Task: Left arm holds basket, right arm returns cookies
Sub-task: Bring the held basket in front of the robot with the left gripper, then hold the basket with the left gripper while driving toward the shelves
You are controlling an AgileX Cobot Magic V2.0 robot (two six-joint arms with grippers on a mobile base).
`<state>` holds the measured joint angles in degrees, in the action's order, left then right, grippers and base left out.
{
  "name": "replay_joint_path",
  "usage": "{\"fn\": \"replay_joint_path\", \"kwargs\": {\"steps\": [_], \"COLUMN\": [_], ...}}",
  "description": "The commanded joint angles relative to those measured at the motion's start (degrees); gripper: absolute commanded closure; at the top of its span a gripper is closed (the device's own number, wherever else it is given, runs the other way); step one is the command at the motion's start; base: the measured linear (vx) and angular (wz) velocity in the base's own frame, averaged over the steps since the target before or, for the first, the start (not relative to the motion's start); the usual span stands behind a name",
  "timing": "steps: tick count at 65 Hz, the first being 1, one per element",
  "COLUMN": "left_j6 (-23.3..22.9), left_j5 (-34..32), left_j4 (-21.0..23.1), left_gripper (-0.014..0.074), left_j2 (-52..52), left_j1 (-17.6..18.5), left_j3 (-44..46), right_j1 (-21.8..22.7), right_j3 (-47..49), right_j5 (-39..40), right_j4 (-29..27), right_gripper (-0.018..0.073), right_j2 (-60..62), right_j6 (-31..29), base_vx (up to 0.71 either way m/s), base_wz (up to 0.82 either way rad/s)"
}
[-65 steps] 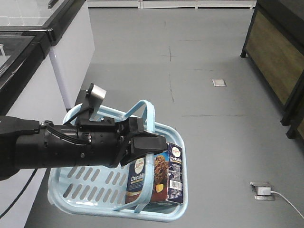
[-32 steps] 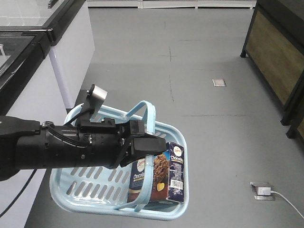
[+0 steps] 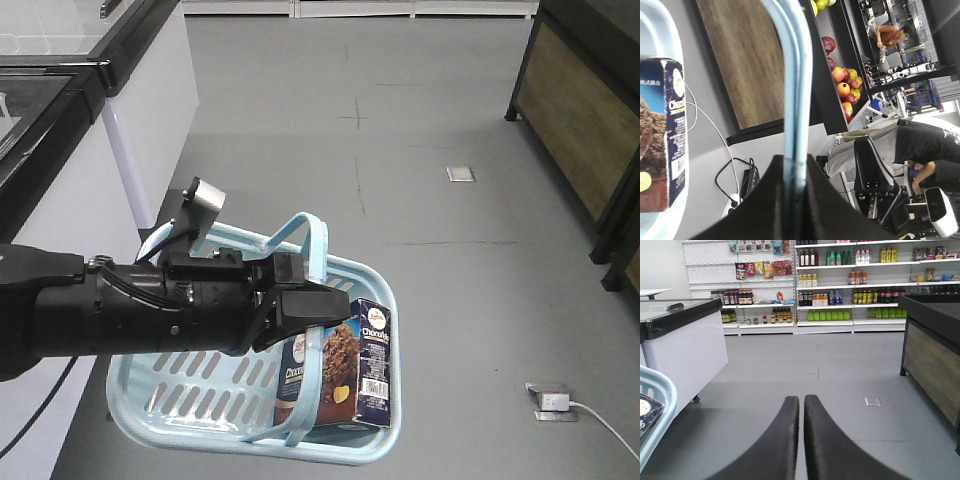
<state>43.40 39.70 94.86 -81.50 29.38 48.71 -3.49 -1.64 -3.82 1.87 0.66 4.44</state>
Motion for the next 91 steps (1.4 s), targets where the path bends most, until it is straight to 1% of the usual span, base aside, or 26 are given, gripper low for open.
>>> {"fn": "replay_joint_path", "kwargs": {"steps": [1, 34, 91], "left_j6": [0.89, 0.89, 0.89], "left_j5": [2.27, 3.15, 3.08], "left_j4": [3.57, 3.57, 3.57], "left_gripper": [0.0599, 0.0599, 0.0599], "left_j2": [2.4, 2.4, 2.4], "left_j1": [0.3, 0.3, 0.3], "left_j3": [1.67, 1.67, 1.67], "right_j1": [0.03, 0.03, 0.03], "right_j3": [-1.0, -1.0, -1.0], "right_j5": [4.35, 4.35, 4.35], "right_j4": [0.57, 0.57, 0.57], "right_gripper": [0.057, 0.057, 0.057], "right_j2": [0.71, 0.71, 0.71], "right_j6": [0.07, 0.07, 0.07], "base_vx": [0.0, 0.13, 0.34], "base_wz": [-0.02, -0.07, 0.0]}}
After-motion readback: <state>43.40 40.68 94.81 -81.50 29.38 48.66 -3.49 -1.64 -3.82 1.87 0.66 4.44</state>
